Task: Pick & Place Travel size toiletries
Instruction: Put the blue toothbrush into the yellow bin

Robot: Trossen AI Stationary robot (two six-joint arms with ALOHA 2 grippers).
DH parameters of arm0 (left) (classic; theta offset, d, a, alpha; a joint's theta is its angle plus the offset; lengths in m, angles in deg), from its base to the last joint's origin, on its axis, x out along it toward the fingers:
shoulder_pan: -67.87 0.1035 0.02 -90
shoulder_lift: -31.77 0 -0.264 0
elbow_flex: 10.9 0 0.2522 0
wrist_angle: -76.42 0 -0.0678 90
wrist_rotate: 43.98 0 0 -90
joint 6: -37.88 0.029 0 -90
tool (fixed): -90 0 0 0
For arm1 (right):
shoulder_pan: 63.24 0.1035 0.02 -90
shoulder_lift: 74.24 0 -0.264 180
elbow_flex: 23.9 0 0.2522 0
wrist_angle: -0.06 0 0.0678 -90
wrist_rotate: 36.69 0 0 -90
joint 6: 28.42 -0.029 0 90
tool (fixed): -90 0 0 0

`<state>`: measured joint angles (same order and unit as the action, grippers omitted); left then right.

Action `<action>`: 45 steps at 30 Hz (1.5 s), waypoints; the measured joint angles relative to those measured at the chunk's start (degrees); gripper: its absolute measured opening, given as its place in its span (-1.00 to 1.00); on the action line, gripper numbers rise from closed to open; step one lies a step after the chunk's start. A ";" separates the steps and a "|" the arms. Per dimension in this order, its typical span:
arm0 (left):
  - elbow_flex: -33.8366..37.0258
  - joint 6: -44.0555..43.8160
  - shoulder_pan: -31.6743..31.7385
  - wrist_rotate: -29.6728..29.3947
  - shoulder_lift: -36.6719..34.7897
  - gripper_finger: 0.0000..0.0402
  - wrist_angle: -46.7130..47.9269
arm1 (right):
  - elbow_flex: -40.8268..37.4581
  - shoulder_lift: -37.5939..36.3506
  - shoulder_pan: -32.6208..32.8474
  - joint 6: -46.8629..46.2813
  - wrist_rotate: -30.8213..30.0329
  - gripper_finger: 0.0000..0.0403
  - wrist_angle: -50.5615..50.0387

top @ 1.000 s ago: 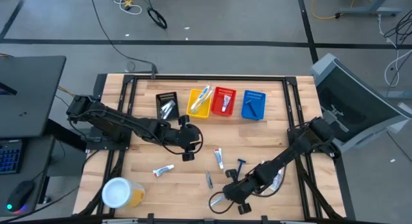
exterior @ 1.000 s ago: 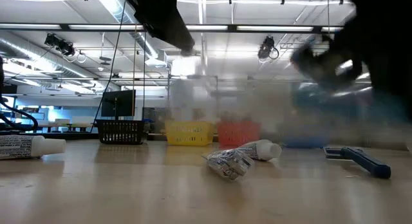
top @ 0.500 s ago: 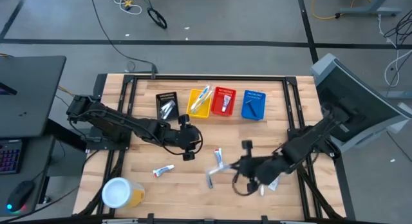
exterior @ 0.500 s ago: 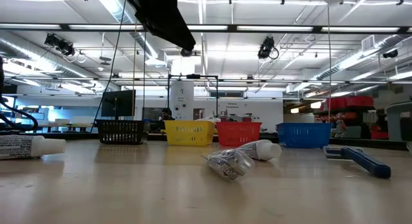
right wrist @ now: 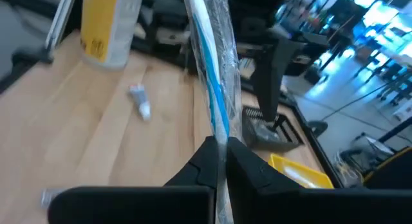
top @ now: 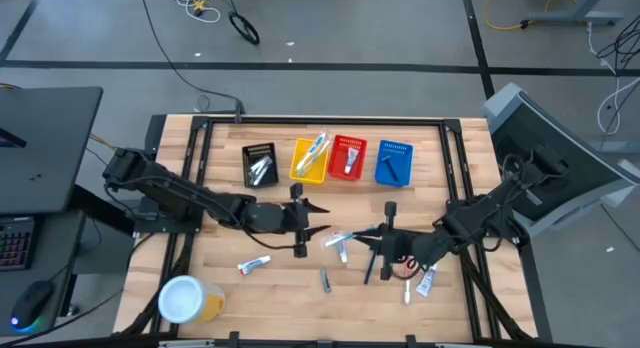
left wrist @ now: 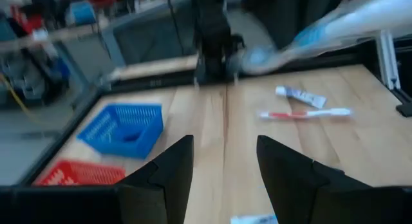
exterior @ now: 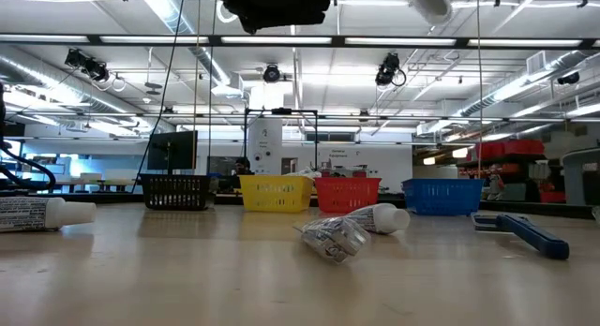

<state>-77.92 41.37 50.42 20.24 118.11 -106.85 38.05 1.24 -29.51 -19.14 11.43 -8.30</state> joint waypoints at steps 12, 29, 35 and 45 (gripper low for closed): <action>6.85 2.90 -0.18 7.44 0.00 -0.11 -18.08 | -17.98 0.41 -9.65 -3.37 19.50 -0.92 40.52; 6.83 1.32 -0.09 7.41 0.00 -0.11 -20.78 | -15.22 12.53 -16.52 -8.81 30.08 -0.92 50.10; 6.80 0.82 -0.09 7.27 0.00 -0.12 -21.01 | -15.02 13.92 -18.37 -12.09 30.10 -0.92 50.49; 6.78 0.79 -0.09 6.14 0.00 -0.49 -20.85 | -15.02 13.90 -18.66 -12.48 30.28 -0.92 50.98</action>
<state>-71.14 42.17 50.33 26.38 118.11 -127.70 23.03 15.15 -48.17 -31.62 41.71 42.68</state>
